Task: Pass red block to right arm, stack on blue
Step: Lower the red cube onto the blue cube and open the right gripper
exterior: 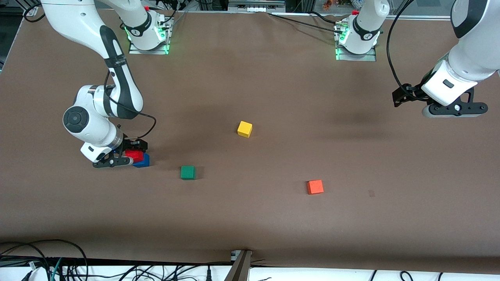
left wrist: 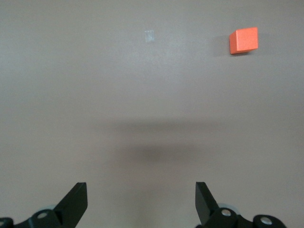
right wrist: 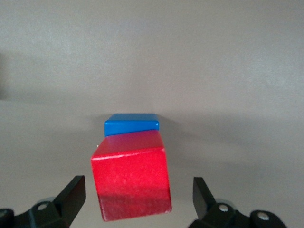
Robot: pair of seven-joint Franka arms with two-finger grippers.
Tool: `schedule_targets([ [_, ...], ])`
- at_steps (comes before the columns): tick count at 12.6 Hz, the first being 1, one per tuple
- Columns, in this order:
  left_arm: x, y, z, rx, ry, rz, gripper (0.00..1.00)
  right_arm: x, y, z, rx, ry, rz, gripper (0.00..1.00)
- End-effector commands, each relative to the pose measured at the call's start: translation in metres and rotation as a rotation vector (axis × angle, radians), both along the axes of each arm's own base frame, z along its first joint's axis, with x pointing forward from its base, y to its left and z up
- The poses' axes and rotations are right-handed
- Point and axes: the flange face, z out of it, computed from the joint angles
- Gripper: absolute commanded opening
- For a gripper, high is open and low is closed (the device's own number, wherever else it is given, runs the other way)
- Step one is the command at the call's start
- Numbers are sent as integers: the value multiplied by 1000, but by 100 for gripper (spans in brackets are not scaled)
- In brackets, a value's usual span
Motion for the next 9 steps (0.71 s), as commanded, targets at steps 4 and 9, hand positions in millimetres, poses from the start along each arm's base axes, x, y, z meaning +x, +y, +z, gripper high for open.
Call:
schedule_targets([
  [4, -6, 1, 5, -3, 0, 7, 100, 16, -8, 52, 12, 13, 4, 100],
  [9, -5, 1, 4, 0, 1, 6, 100, 35, -23, 138, 17, 139, -18, 100],
])
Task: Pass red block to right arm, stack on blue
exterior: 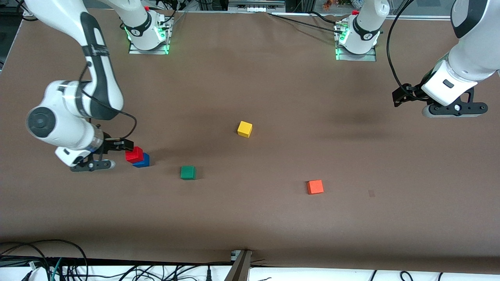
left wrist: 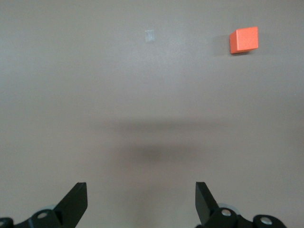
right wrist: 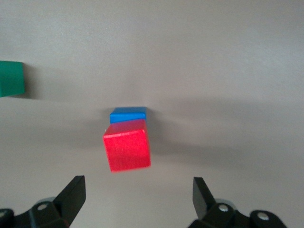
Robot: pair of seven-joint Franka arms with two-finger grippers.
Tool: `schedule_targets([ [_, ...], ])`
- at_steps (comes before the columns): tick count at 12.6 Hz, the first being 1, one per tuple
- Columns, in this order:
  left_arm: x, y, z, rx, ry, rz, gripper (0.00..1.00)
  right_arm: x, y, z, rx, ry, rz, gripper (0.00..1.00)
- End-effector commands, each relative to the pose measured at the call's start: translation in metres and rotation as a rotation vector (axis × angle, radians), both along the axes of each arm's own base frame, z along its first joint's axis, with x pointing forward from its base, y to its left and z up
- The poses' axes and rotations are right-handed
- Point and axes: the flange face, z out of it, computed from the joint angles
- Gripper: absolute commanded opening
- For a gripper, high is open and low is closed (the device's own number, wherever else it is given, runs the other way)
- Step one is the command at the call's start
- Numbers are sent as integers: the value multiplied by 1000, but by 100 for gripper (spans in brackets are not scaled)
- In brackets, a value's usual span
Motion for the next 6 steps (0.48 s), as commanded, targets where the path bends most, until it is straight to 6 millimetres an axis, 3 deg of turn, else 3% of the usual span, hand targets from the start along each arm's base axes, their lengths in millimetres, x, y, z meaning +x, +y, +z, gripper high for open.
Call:
schedule_targets([
  [1, -5, 1, 5, 0, -1, 6, 100, 7, -1, 60, 2, 55, 17, 100],
  [3, -5, 1, 5, 0, -1, 6, 100, 6, -3, 102, 1, 102, 1, 100],
  [6, -5, 1, 5, 0, -2, 6, 100, -5, -13, 148, 10, 148, -12, 100],
])
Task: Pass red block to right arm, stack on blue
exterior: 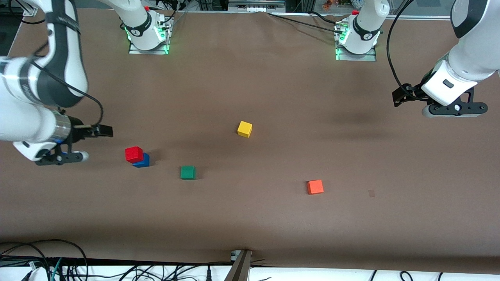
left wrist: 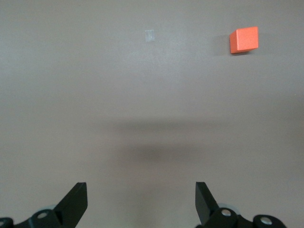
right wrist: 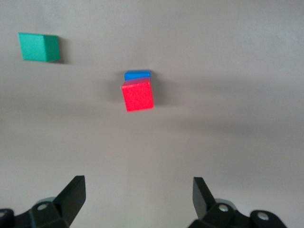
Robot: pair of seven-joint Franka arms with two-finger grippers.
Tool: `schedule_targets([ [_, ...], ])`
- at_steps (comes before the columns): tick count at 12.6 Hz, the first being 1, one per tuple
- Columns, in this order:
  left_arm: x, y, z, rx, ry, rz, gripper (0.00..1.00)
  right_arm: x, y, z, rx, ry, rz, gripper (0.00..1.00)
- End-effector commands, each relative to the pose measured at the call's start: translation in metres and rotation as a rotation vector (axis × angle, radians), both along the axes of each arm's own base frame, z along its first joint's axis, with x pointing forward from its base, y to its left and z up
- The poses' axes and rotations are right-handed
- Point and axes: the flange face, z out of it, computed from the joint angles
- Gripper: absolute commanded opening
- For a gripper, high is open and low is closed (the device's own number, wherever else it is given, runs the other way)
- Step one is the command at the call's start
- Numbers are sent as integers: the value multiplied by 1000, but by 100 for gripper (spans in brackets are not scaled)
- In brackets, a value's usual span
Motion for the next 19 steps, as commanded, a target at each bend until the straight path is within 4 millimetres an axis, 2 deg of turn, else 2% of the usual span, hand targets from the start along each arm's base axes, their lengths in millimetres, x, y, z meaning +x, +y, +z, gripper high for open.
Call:
schedule_targets([
  [1, -5, 1, 5, -1, -3, 6, 100, -10, -22, 46, 20, -8, -20, 100],
  [4, -5, 1, 5, -1, -3, 6, 100, -33, -22, 85, -17, -49, 63, 100],
  [5, -5, 1, 4, 0, -1, 6, 100, -45, -28, 98, -19, -56, 64, 100],
  [7, -4, 1, 4, -1, -3, 6, 100, -70, -51, 137, -5, -103, 27, 100],
  [10, -3, 0, 4, 1, -3, 4, 100, -93, -44, 173, -8, -151, 37, 100],
  [11, -3, -2, 4, 1, -4, 1, 100, -101, -51, 180, -8, -137, 25, 100],
  [13, -4, -3, 4, 1, -4, 0, 100, -107, -55, 177, -3, -94, 18, 100],
  [16, -3, -2, 4, 1, -4, 1, 100, -114, -55, 177, -15, -56, -35, 100],
  [18, -4, -2, 5, 1, -6, 1, 100, -108, -56, 171, -25, -53, -49, 100],
  [19, -4, -3, 5, 1, -6, 0, 100, -100, -57, 160, -36, -33, -45, 100],
])
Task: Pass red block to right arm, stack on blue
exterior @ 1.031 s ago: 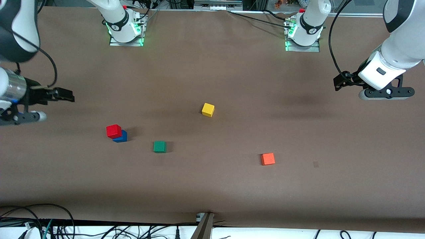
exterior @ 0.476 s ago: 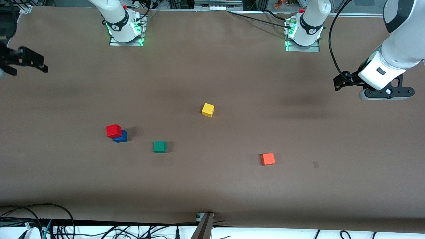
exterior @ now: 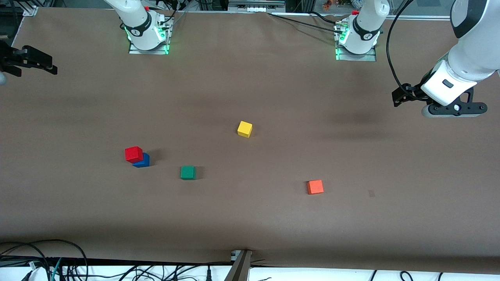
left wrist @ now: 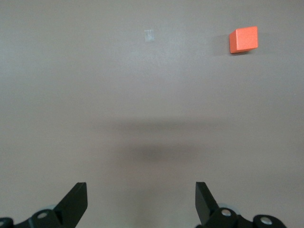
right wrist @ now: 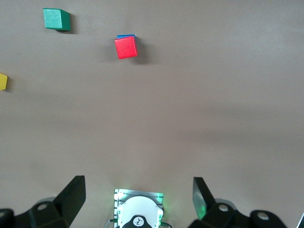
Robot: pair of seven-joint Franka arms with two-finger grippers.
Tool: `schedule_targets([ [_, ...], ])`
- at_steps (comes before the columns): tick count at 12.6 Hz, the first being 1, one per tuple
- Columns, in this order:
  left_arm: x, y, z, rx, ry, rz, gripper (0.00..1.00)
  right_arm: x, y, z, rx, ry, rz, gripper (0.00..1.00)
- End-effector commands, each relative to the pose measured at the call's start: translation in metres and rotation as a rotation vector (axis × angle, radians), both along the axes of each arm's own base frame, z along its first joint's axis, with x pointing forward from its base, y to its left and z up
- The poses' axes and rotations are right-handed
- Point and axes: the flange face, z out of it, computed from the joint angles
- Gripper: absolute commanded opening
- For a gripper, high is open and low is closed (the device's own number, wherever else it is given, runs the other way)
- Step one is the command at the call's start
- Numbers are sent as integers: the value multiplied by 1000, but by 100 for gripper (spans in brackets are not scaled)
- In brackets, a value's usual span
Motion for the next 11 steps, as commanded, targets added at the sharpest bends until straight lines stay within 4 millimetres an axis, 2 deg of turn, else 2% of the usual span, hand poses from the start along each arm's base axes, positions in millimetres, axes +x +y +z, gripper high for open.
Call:
schedule_targets([
  [1, -4, -1, 5, 1, -6, 3, 100, 8, -6, -12, -32, 27, -18, 100],
  [4, -4, -2, 5, 1, -6, 1, 100, 15, -8, -14, -41, 22, -18, 100],
  [11, -3, -1, 4, 1, -4, 3, 100, 16, -8, -13, -42, 19, -17, 100],
])
